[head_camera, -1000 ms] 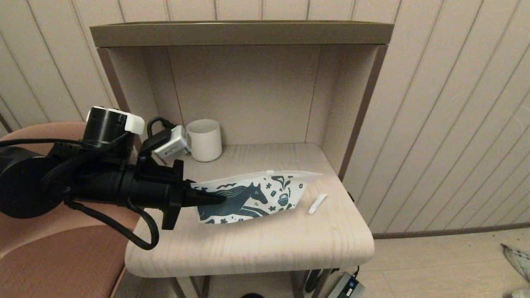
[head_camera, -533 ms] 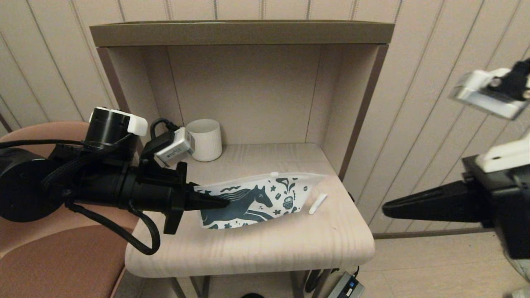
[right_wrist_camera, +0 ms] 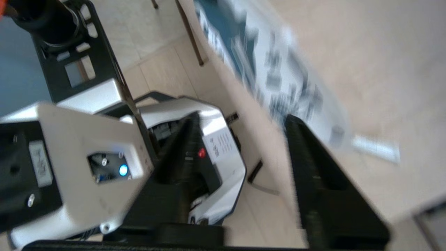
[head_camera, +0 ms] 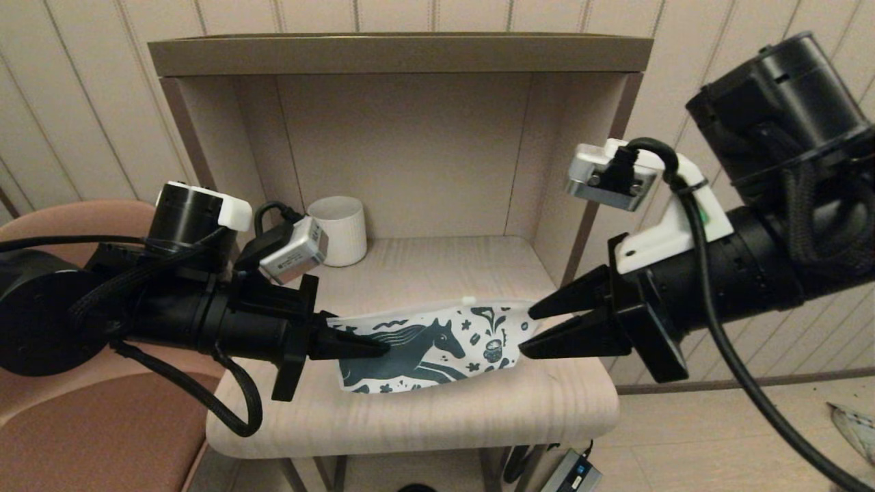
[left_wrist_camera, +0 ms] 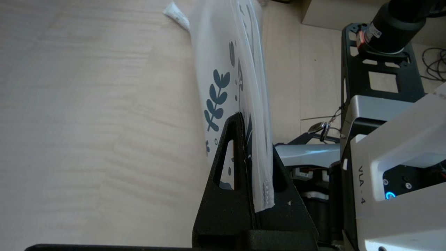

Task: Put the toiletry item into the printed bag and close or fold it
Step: Open the storage bag

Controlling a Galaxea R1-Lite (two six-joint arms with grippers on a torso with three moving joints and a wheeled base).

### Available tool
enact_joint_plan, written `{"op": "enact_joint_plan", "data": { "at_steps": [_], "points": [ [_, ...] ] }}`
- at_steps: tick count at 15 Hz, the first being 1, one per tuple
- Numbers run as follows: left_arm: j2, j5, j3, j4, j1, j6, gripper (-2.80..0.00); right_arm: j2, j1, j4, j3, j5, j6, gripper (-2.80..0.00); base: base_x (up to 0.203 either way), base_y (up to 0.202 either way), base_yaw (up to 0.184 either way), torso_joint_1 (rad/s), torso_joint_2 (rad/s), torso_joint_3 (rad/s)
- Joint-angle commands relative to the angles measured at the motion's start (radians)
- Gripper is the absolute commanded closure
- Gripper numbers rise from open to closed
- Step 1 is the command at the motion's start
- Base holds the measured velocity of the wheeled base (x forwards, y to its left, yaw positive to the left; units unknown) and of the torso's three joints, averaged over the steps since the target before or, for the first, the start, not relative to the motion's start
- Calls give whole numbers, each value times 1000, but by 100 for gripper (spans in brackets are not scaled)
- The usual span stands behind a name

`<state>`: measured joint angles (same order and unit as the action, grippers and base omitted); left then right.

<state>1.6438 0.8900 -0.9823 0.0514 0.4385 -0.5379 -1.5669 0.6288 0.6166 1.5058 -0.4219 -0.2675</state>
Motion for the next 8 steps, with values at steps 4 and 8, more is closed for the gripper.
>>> {"op": "enact_joint_plan", "data": {
  "at_steps": [4, 8],
  "points": [
    [8, 4, 0, 1, 0, -5, 0, -118, 11, -9, 128, -23, -10, -280, 0, 0, 0, 0, 0, 0],
    [9, 71, -6, -4, 0, 0, 0, -171, 7, -8, 168, -72, -62, -280, 0, 0, 0, 0, 0, 0]
  ]
}}
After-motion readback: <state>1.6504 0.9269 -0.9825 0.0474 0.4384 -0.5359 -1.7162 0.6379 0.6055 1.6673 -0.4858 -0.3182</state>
